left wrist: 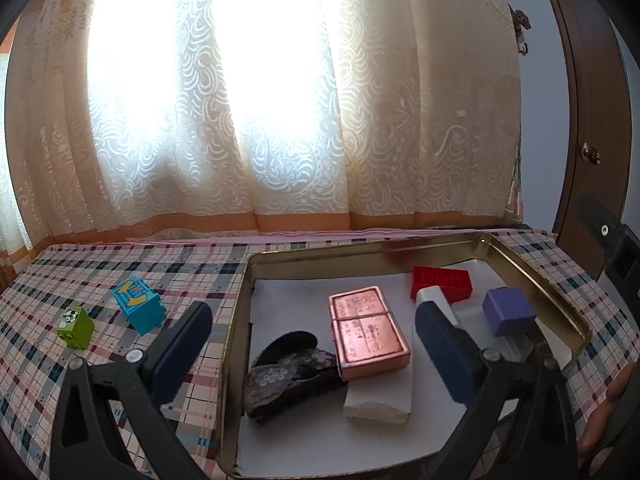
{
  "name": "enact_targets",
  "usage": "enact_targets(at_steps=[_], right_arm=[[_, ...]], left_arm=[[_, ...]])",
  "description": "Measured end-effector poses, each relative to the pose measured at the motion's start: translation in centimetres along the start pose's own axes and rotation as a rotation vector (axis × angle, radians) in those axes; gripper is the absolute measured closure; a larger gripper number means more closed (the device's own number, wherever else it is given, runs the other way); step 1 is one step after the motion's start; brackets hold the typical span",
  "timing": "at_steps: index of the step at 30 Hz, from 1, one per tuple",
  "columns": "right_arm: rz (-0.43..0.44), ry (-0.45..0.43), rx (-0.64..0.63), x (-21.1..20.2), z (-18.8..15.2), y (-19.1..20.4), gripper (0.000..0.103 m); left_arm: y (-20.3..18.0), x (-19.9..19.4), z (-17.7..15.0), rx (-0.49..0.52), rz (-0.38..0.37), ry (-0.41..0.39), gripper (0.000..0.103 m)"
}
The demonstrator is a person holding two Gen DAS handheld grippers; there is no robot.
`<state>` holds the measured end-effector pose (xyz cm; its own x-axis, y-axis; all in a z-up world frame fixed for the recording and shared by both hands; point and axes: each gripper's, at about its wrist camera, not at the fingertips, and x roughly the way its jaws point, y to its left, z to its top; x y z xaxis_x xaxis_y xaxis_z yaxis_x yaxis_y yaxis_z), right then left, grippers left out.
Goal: Organize rigid objects
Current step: 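Move both open grippers back toward the green and blue blocks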
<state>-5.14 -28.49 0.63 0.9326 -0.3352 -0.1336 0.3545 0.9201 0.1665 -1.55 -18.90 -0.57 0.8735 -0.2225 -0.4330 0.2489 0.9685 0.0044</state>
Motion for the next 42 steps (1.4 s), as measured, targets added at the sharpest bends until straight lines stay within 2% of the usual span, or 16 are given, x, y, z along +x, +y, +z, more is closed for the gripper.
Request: enact_targets(at_steps=[12, 18, 27, 33, 42], right_arm=[[-0.008, -0.005, 0.023, -1.3, -0.4, 0.7, 0.023], [0.014, -0.006, 0.009, -2.1, -0.7, 1.7, 0.023], [0.038, 0.021, -0.042, -2.2, -1.1, 4.2, 0.023], [0.047, 0.047, -0.014, -2.2, -1.5, 5.3, 0.023], [0.099, 0.096, -0.013, -2.0, -2.6, 9.6, 0.023]], left_arm=[[1.4, -0.8, -0.4, -0.009, 0.0, 0.006, 0.0], [2.5, -1.2, -0.6, 0.002, 0.01, 0.01, 0.0], [5.5, -1.2, -0.7, -0.007, 0.049, 0.025, 0.0], [7.4, -1.3, -0.7, 0.006, 0.079, 0.023, 0.0], [12.1, -0.7, -0.8, -0.015, 0.149, 0.041, 0.0]])
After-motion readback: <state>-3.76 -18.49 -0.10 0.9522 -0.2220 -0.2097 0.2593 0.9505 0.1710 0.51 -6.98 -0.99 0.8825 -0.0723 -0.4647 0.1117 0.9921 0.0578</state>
